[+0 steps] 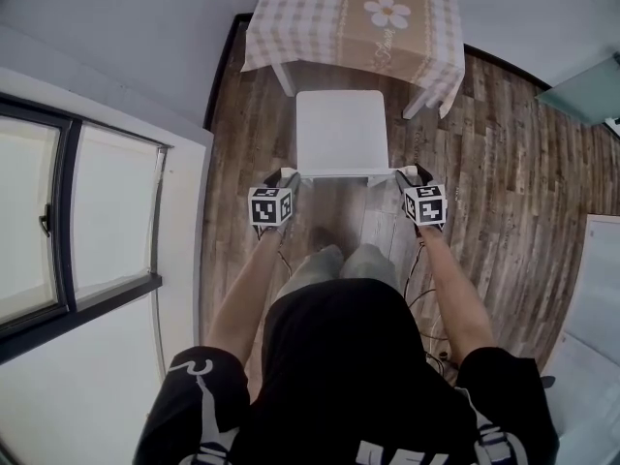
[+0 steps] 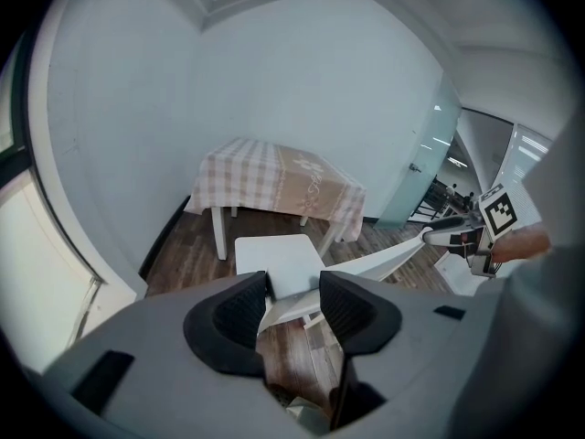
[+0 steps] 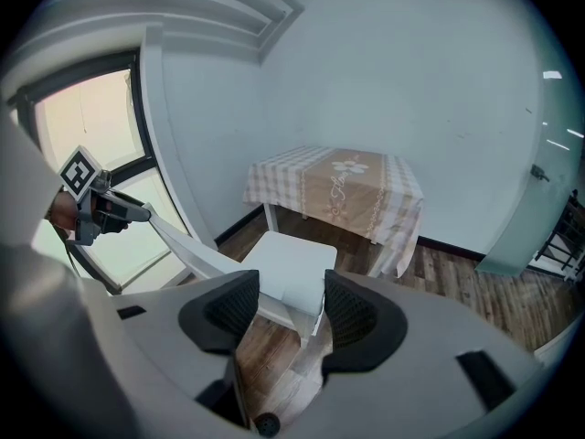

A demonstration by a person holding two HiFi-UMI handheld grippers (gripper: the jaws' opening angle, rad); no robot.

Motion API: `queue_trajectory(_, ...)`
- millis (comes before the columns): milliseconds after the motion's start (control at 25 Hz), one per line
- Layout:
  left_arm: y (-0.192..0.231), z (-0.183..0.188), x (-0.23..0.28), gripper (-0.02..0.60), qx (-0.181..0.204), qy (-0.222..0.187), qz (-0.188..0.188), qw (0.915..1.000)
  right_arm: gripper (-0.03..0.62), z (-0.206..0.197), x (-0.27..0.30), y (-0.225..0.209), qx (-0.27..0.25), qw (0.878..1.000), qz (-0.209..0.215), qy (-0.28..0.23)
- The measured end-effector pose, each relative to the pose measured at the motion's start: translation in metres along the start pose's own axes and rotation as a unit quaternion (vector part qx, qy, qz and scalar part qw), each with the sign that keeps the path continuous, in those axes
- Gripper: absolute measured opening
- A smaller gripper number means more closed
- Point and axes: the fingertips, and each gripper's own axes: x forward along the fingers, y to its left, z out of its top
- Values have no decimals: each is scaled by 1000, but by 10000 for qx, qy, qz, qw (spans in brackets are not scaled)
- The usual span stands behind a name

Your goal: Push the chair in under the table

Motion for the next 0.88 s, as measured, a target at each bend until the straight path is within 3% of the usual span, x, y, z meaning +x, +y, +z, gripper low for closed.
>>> queue_trajectory(240,14,6,1,187,15,-193,-1,9998,224,3,5,11,88,9999,-11,-106)
queue_trajectory(880,19,15,7,186,-22,141,78,9999,224,8,11,9,172,9996,-17,-242)
